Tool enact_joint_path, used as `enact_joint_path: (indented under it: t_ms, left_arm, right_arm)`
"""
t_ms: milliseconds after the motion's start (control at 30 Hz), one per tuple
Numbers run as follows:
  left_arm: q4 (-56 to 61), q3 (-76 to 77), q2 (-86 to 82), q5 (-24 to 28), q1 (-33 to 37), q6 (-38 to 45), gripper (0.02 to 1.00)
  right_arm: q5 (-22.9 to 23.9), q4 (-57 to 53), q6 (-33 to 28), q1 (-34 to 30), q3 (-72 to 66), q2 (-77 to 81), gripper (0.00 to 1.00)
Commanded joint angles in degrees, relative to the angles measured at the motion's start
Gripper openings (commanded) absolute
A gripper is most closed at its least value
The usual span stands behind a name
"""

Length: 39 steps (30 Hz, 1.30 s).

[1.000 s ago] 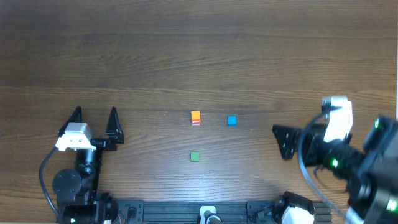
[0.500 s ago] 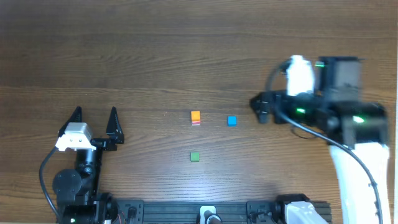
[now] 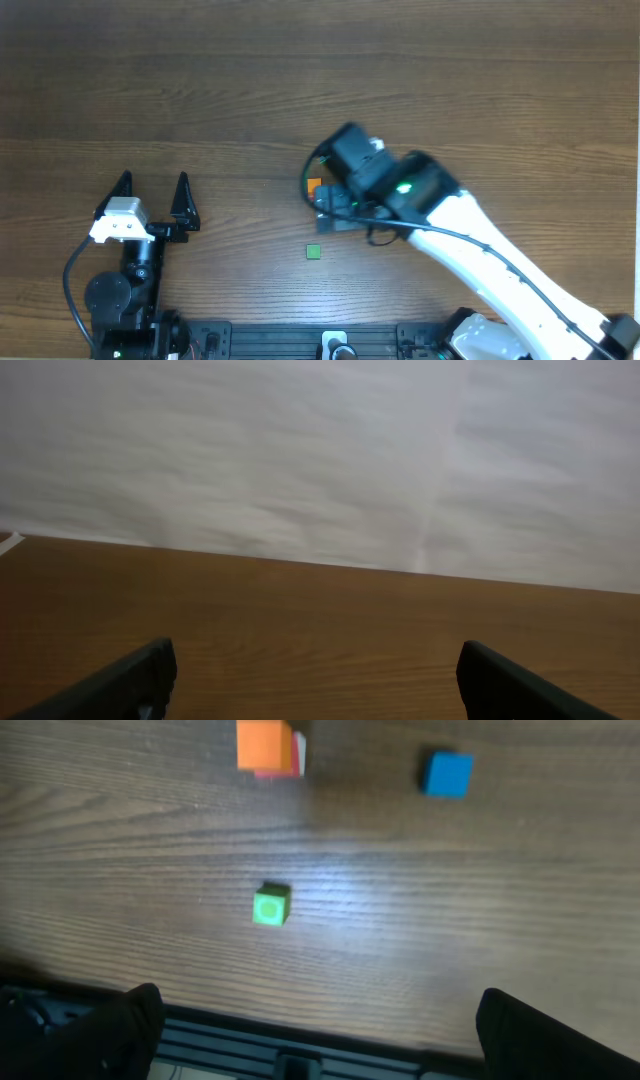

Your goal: Stack Cubes

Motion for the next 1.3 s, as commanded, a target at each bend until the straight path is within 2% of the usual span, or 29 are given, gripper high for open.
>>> enact_joint_path:
  t_ms: [33, 200, 333, 533, 933, 1300]
  left_arm:
    - [0.37, -0.44, -0.55, 0.44, 0.35, 0.98, 0.906]
    - [0.37, -0.44, -0.55, 0.44, 0.35, 0.98, 0.906]
    - [0.37, -0.44, -0.55, 0.44, 0.35, 0.98, 0.906]
    - [0.37, -0.44, -0.55, 0.44, 0.35, 0.98, 0.906]
    - [0.37, -0.44, -0.55, 0.44, 0.35, 0.98, 0.906]
    - [0.37, -0.44, -0.55, 0.44, 0.35, 0.98, 0.906]
  right_arm:
    - [2.95, 0.94, 12.9, 3.96, -2.32, 3.48, 0.991]
    - [2.43, 6.8, 17.53, 7.21, -7.32, 6.67, 0.991]
    - [-0.02, 13.79, 17.94, 8.55, -11.69, 8.37, 0.969]
    - [-0.17, 18.45, 18.73, 10.23, -14.97, 11.02, 0.969]
    - [3.13, 21.99, 18.69, 13.35, -15.56, 17.4, 0.969]
    - [4.13, 25.2, 16.74, 14.05, -15.63, 21.05, 0.969]
